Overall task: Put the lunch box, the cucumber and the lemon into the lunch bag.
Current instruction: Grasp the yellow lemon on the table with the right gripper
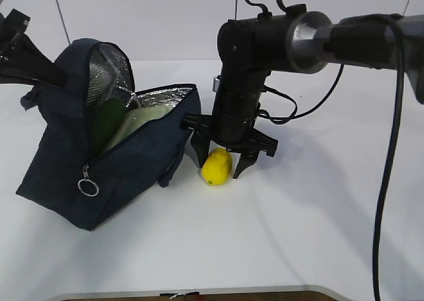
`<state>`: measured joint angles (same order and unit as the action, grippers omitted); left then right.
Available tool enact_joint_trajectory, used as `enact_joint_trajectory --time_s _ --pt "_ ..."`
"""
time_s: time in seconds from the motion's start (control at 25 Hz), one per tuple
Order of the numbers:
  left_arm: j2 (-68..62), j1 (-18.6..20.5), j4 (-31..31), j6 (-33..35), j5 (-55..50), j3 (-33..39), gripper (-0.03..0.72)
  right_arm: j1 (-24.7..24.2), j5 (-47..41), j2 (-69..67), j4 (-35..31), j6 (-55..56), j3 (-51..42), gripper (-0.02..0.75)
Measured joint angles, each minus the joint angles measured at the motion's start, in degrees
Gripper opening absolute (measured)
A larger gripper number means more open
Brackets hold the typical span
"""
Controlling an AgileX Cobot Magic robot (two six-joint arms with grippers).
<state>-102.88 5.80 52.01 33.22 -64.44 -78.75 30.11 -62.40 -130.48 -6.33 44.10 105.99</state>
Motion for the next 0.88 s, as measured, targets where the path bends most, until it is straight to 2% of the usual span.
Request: enact_joint_trajectory --time_s 0.28,0.6,0.88 --pt "0.00 0.00 0.00 0.00 0.00 0.00 -0.015 0.00 0.46 0.00 0.47 -0.72 0.00 0.510" --pt "0.00 0.00 0.00 0.00 0.00 0.00 -0.015 0.00 0.46 0.00 0.73 -1.38 0.00 0.354" --pt "0.00 0.00 0.00 0.00 0.00 0.00 -0.015 0.00 -2.13 0.00 0.85 -4.67 0.38 0.334"
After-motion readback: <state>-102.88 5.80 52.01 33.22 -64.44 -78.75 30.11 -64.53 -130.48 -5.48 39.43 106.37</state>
